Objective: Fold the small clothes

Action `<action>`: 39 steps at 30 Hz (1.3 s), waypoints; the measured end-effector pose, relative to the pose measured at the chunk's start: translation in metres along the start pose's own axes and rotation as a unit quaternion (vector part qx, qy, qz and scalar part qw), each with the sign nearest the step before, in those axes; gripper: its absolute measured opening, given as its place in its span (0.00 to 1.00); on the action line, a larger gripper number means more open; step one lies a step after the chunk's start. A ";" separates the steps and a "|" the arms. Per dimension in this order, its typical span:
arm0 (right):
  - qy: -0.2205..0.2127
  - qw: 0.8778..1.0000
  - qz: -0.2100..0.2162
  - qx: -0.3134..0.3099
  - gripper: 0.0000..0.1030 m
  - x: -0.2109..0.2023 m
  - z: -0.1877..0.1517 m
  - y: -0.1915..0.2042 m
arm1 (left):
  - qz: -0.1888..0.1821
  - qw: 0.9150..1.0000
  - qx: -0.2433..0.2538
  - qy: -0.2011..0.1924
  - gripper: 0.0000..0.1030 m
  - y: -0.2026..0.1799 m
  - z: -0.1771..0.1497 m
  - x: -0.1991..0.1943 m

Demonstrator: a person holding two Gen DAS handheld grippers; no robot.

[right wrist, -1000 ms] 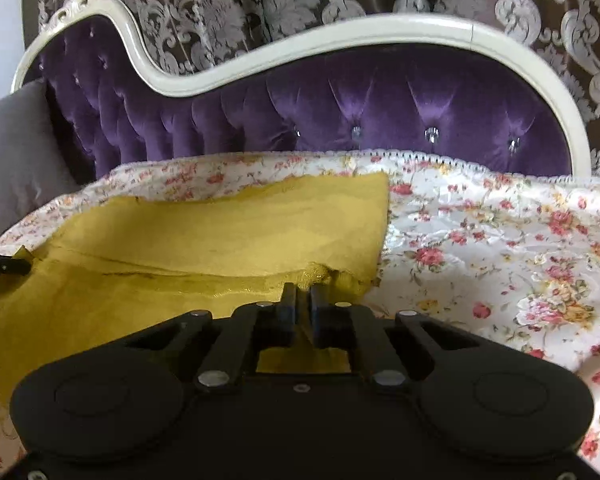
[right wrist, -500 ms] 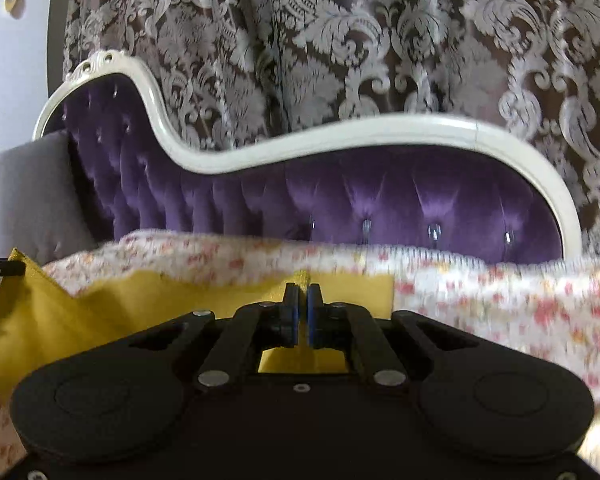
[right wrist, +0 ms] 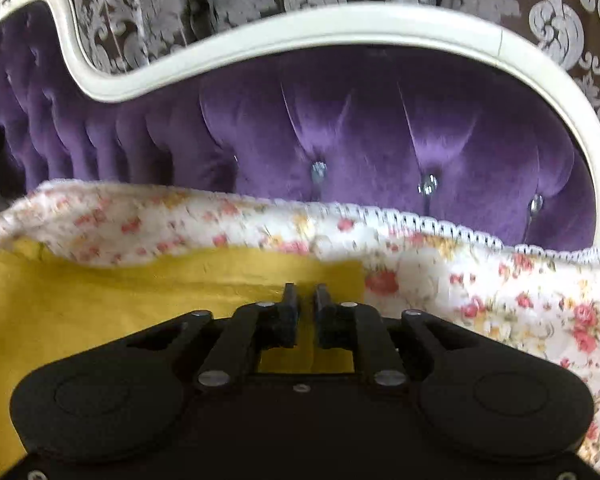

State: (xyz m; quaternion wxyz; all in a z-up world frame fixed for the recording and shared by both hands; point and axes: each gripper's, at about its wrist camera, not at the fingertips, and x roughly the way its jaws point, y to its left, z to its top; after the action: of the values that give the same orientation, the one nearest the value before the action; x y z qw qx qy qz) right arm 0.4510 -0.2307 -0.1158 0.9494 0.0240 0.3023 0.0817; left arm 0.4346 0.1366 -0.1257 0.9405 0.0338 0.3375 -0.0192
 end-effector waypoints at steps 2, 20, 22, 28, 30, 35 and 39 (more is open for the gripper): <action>-0.004 1.000 -0.007 0.000 0.41 -0.005 -0.004 -0.003 | 0.008 1.000 0.000 -0.005 0.28 0.005 -0.009 0.001; 0.000 0.991 0.079 -0.108 0.76 -0.118 -0.052 0.125 | -0.102 0.990 0.100 0.001 0.70 -0.111 -0.049 -0.116; 0.020 0.989 0.073 -0.125 0.76 -0.116 -0.064 0.136 | -0.097 0.990 0.105 0.020 0.70 -0.119 -0.062 -0.113; 0.044 0.990 0.053 -0.122 0.76 -0.123 -0.084 0.136 | -0.093 0.990 0.101 0.043 0.81 -0.117 -0.096 -0.117; 0.050 0.992 0.056 -0.106 0.76 -0.125 -0.086 0.133 | -0.092 0.991 0.093 0.041 0.82 -0.114 -0.102 -0.120; 0.063 0.992 0.070 -0.079 0.77 -0.129 -0.091 0.125 | -0.095 0.991 0.092 0.028 0.85 -0.114 -0.106 -0.127; 0.055 0.993 0.082 -0.067 0.77 -0.138 -0.090 0.112 | -0.122 0.990 0.075 0.010 0.85 -0.112 -0.097 -0.146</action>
State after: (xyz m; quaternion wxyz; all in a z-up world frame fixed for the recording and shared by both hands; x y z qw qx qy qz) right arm 0.2723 -0.1442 -0.0995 0.9209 -0.0189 0.3450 0.1808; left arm 0.2539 0.0347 -0.1129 0.9224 0.0630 0.3464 -0.1591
